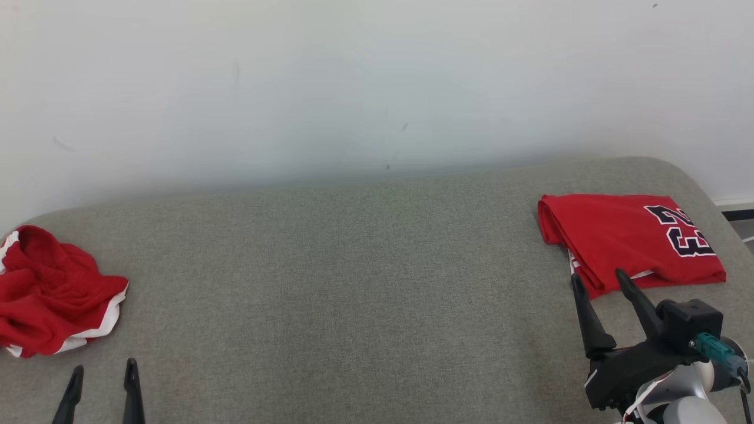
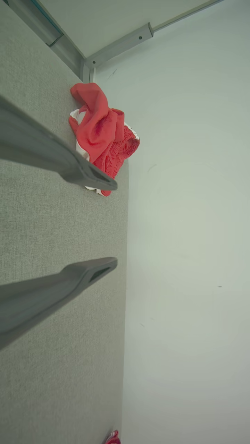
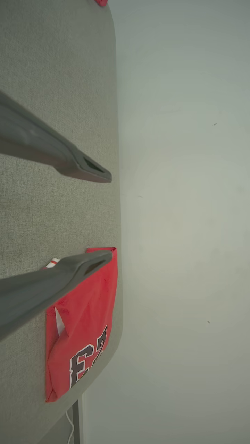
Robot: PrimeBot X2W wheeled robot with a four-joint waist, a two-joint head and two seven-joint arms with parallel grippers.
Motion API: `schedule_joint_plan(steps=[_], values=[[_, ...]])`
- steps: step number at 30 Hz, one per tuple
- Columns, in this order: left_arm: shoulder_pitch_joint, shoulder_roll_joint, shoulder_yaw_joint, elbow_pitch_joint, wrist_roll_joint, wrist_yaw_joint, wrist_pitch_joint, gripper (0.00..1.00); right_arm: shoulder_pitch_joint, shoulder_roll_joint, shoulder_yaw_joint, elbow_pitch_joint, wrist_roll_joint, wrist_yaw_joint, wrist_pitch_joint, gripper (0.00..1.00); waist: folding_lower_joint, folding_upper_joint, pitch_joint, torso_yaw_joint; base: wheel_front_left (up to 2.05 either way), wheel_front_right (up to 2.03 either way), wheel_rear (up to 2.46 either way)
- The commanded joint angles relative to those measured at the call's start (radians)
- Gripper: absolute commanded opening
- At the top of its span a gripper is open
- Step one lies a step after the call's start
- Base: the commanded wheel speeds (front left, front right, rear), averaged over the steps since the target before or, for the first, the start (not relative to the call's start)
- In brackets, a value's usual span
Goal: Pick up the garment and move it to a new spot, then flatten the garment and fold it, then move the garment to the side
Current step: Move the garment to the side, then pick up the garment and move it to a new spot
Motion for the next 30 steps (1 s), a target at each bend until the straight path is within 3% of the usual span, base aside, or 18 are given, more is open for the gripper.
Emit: schedule_joint_plan(steps=[1, 9, 20, 30], values=[[0.014, 0.019, -0.002, -0.004, 0.017, 0.003, 0.009, 1.00, 0.011, 0.001, -0.001, -0.005, -0.008, -0.001, 0.011, 1.00, 0.0000, 0.0000, -0.003, -0.002, 0.00, 0.00, 0.00], [0.022, 0.072, -0.017, -0.038, 0.034, -0.016, 0.081, 1.00, 0.028, 0.004, 0.012, -0.028, 0.013, -0.001, 0.067, 1.00, 0.0000, 0.0000, -0.011, 0.008, 0.00, 0.00, 0.00], [0.044, 0.082, 0.006, -0.106, 0.025, 0.021, 0.103, 1.00, 0.047, 0.001, 0.016, -0.058, 0.020, -0.001, 0.092, 1.00, 0.0000, 0.0000, -0.017, 0.026, 0.00, 0.00, 0.00], [0.050, 0.101, 0.007, -0.122, 0.022, 0.023, 0.136, 1.00, 0.054, -0.004, 0.022, -0.066, 0.027, -0.001, 0.104, 1.00, 0.0000, 0.0000, -0.020, 0.034, 0.00, 0.00, 0.00]])
